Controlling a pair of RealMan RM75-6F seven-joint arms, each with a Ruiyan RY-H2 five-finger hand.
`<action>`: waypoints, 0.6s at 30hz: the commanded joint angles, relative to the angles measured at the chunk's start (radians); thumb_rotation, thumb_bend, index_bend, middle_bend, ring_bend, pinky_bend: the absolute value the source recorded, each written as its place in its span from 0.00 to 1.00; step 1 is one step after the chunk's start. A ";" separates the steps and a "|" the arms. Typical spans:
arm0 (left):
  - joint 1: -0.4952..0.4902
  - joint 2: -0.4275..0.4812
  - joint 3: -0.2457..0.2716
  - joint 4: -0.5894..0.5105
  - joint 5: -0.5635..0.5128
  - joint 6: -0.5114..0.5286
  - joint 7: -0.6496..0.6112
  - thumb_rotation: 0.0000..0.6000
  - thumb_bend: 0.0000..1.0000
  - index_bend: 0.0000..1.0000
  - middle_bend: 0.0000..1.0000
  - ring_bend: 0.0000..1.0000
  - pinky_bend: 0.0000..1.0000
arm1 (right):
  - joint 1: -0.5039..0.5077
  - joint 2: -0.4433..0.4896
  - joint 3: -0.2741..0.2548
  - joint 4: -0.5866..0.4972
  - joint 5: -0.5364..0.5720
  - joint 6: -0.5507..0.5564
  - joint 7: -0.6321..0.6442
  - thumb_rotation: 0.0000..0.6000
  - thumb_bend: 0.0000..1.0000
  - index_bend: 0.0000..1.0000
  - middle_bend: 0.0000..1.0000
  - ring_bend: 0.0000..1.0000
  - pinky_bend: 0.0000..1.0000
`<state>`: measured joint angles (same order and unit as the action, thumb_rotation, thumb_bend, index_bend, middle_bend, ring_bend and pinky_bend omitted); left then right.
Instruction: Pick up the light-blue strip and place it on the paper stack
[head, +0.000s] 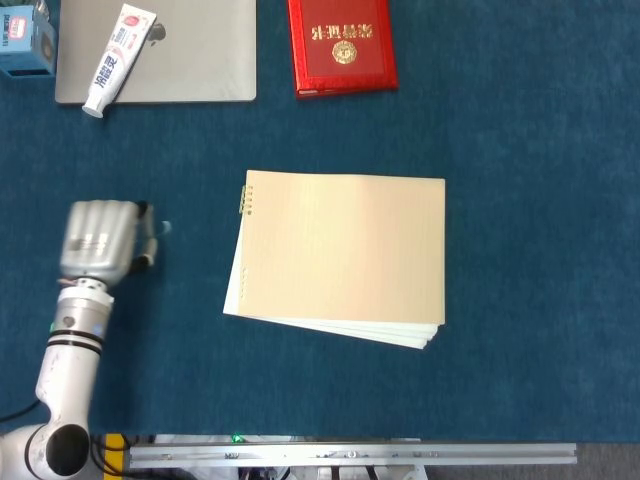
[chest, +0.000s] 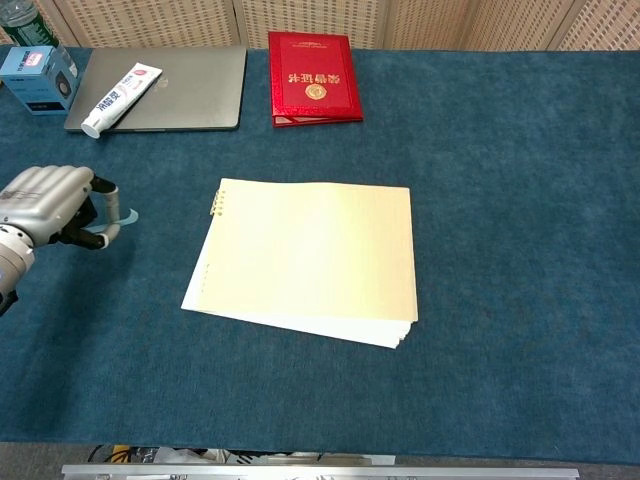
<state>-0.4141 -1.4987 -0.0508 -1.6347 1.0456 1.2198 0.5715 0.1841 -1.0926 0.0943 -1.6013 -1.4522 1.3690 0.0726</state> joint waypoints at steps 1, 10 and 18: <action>-0.030 0.012 0.026 -0.013 0.079 -0.035 -0.017 1.00 0.40 0.58 1.00 1.00 1.00 | -0.003 0.001 -0.001 -0.005 -0.002 0.005 -0.005 1.00 0.26 0.34 0.38 0.37 0.33; -0.080 -0.037 0.055 0.032 0.273 -0.073 -0.075 1.00 0.40 0.59 1.00 1.00 1.00 | -0.014 0.009 -0.003 -0.021 -0.001 0.020 -0.018 1.00 0.26 0.34 0.38 0.37 0.33; -0.129 -0.084 0.065 0.088 0.375 -0.123 -0.114 1.00 0.40 0.60 1.00 1.00 1.00 | -0.016 0.007 -0.003 -0.017 0.002 0.018 -0.015 1.00 0.26 0.34 0.38 0.37 0.33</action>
<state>-0.5360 -1.5753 0.0123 -1.5535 1.4118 1.1043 0.4605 0.1679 -1.0859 0.0910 -1.6181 -1.4507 1.3874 0.0574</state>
